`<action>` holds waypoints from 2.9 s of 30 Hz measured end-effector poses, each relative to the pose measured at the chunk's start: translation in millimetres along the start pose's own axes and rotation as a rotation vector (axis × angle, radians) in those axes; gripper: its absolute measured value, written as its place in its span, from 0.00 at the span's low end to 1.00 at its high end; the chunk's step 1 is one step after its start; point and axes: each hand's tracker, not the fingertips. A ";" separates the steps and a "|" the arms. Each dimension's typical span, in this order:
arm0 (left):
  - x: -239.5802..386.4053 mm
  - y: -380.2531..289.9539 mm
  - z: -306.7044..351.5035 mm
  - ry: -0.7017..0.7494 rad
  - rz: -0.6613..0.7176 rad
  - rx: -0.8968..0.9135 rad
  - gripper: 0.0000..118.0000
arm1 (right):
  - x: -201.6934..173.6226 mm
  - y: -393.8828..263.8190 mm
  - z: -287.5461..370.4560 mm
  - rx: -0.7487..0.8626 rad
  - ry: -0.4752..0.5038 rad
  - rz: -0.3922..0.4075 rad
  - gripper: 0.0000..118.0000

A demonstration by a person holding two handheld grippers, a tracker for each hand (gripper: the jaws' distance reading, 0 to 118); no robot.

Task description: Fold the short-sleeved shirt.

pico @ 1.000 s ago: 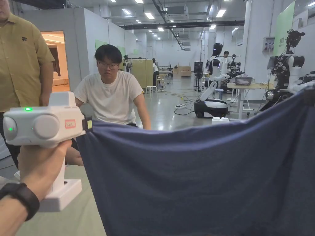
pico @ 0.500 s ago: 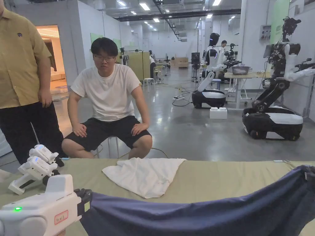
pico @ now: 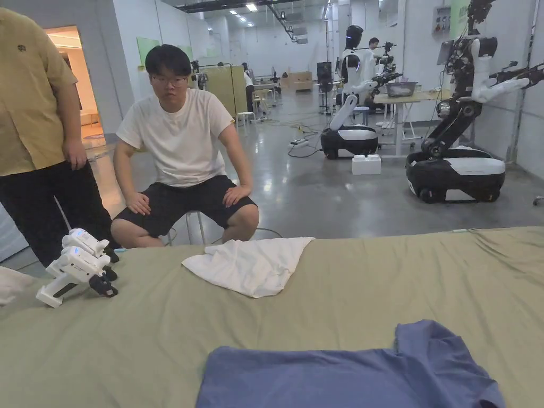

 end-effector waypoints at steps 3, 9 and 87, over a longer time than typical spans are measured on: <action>-7.9 -22.9 3.6 0.010 0.032 -0.039 0.00 | 3.0 -31.6 0.7 -0.072 -0.026 0.015 0.00; -8.0 -47.0 -18.3 0.029 -0.015 -0.160 0.18 | 6.7 -54.4 -20.6 -0.170 -0.049 0.024 0.11; -4.7 25.1 -51.5 0.001 0.045 -0.217 0.05 | 7.5 0.7 -48.0 -0.137 -0.018 -0.126 0.04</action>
